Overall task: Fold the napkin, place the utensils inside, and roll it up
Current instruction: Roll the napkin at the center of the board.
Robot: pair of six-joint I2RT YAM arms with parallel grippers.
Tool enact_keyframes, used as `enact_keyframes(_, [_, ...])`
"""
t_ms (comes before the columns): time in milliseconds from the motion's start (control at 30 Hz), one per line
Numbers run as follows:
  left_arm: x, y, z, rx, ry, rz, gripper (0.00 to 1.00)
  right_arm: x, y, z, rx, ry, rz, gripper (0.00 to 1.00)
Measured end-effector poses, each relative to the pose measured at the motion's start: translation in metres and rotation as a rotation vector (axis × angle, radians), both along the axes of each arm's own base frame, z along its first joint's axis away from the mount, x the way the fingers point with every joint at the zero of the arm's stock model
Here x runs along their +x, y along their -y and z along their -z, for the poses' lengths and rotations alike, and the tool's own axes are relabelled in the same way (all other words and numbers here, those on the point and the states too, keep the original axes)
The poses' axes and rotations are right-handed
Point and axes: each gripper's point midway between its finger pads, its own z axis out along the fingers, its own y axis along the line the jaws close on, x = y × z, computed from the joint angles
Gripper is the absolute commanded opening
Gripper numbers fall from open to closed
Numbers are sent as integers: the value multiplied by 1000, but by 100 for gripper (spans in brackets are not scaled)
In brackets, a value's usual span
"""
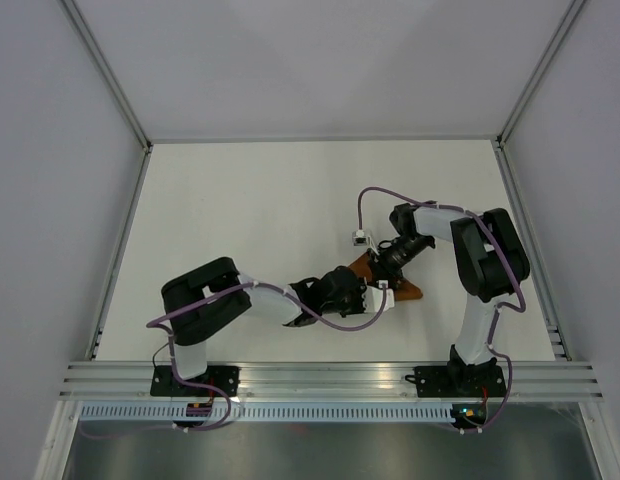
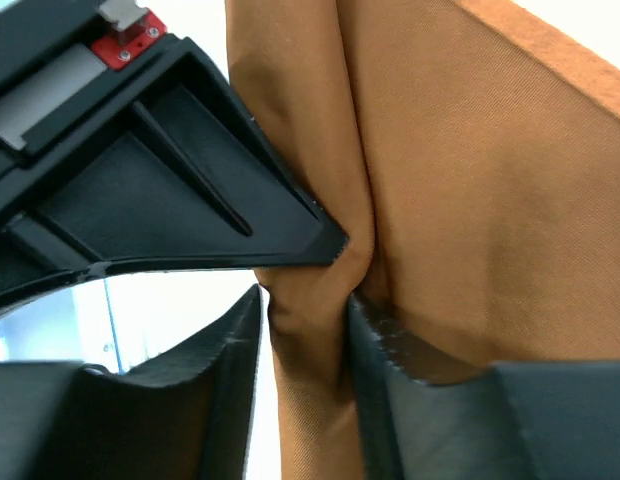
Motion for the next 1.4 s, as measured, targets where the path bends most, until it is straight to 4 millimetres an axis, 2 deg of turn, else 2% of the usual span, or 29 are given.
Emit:
enact_keyframes(167, [3, 8, -1, -47, -135, -28, 4, 10, 7, -6, -33, 129, -12, 61])
enact_keyframes(333, [5, 17, -2, -90, -270, -41, 3, 38, 17, -16, -61, 302, 19, 65])
enact_keyframes(567, [6, 19, -3, -142, -474, -34, 4, 76, 39, -48, -61, 525, 146, 67])
enact_keyframes(633, [6, 21, -3, -145, -536, -36, 4, 79, 47, -58, -59, 581, 184, 67])
enact_keyframes(733, [9, 21, -1, -137, -629, -48, 4, 76, 55, -72, -57, 665, 216, 69])
enact_keyframes(833, [12, 22, -1, -115, -710, -57, 4, 63, 57, -83, -40, 752, 223, 69])
enact_keyframes(933, [14, 26, 0, -83, -795, -74, 3, 47, 59, -86, -26, 812, 223, 70])
enact_keyframes(1033, [15, 29, 1, -59, -862, -88, 3, 34, 61, -79, -20, 848, 213, 72])
enact_keyframes(1200, [17, 28, 1, -37, -952, -112, 3, 17, 62, -54, -22, 846, 184, 72])
enact_keyframes(1400, [21, 19, 3, -13, -1038, -156, 3, 7, 50, -32, -19, 853, 107, 71])
